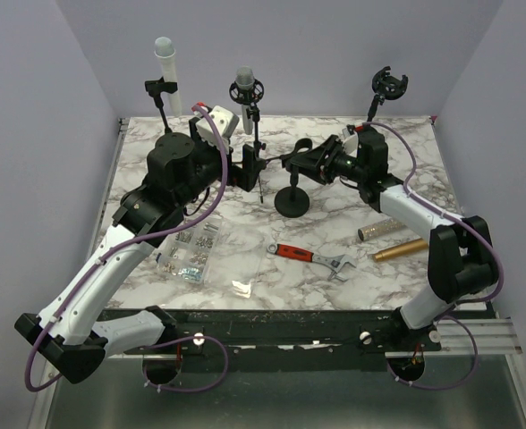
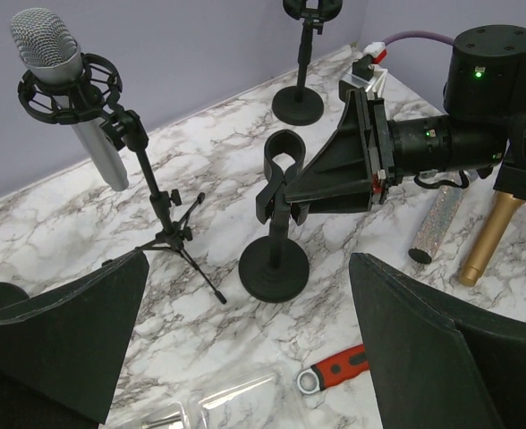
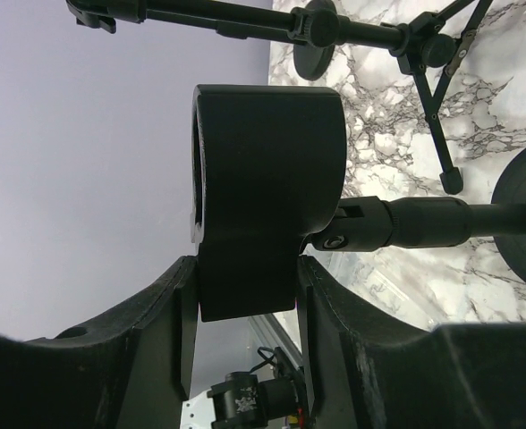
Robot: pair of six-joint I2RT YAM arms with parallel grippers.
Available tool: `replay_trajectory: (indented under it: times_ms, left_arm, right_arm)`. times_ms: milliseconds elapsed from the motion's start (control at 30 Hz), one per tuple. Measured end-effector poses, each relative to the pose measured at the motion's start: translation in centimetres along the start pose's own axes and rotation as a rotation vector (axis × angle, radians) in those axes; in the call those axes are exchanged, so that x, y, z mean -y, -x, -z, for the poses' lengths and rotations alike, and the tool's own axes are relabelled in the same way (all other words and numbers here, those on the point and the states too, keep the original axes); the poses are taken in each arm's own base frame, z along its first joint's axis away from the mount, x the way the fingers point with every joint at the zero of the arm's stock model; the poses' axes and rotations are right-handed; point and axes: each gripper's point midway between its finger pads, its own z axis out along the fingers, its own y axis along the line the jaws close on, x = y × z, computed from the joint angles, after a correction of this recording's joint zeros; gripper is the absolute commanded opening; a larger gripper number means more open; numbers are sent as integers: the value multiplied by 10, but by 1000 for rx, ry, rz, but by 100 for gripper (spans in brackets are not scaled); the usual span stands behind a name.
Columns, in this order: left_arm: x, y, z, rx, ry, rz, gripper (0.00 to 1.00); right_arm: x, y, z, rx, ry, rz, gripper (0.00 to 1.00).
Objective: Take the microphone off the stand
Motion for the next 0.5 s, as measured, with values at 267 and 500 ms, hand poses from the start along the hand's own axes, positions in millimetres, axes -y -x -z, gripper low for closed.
replay_trajectory:
  times_ms: [267, 500]
  left_arm:
    - [-3, -1, -2, -3, 15, 0, 99]
    - [-3, -4, -4, -11, 16, 0, 99]
  right_arm:
    - [1, 0, 1, -2, -7, 27, 56]
    - [-1, 1, 1, -6, -18, 56, 46]
